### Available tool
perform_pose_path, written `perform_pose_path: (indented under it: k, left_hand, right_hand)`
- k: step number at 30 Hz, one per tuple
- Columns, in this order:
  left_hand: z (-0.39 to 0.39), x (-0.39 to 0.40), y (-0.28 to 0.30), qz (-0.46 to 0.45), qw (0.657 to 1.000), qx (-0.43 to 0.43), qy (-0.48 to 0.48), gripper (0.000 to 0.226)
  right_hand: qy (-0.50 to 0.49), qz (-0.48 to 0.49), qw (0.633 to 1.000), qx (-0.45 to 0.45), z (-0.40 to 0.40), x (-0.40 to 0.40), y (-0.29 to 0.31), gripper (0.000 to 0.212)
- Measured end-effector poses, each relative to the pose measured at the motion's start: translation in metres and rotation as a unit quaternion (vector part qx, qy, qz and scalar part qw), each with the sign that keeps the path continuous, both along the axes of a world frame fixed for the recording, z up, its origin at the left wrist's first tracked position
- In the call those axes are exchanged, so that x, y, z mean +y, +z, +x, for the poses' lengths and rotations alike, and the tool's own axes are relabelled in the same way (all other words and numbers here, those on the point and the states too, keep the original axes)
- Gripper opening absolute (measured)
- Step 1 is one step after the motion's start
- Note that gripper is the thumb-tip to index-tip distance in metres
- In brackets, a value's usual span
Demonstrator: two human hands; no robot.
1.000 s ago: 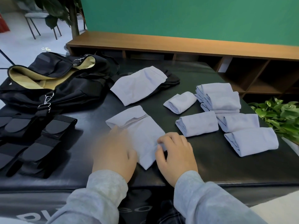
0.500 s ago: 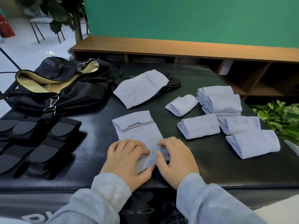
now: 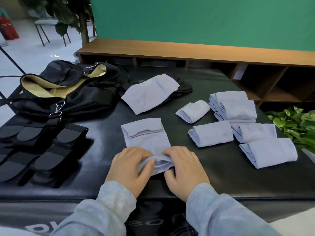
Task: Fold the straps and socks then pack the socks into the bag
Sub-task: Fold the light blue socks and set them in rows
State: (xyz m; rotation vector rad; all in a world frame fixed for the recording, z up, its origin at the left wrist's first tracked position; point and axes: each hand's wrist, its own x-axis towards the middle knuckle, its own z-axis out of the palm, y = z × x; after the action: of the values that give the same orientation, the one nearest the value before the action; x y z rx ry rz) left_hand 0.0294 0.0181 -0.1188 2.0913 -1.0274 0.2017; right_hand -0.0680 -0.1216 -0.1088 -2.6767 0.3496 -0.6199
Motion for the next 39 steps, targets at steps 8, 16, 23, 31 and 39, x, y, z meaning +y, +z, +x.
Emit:
perform_pose_path:
  k: [8,16,23,31,39]
  left_hand:
    - [-0.01,0.003,0.01,-0.005,0.999,0.042,0.012,0.039]
    - [-0.004,0.0,0.004,-0.004,0.989,0.113,0.091,0.022]
    - [-0.005,-0.002,0.008,-0.015,0.977,0.163,0.135,0.023]
    - [-0.001,-0.006,0.009,-0.022,0.97,0.152,0.188,0.025]
    - [-0.001,-0.01,0.017,0.117,0.958,0.131,0.226,0.023]
  right_hand:
    - [-0.064,0.114,0.991,0.04,0.002,-0.007,0.006,0.018]
    - [-0.093,0.143,0.982,0.077,0.002,-0.006,0.012,0.022]
    - [-0.111,0.146,0.98,0.08,0.001,-0.005,0.012,0.024]
    - [-0.133,0.144,0.977,0.081,0.001,-0.005,0.012,0.021]
    - [-0.168,0.12,0.977,0.056,0.002,-0.004,0.009,0.008]
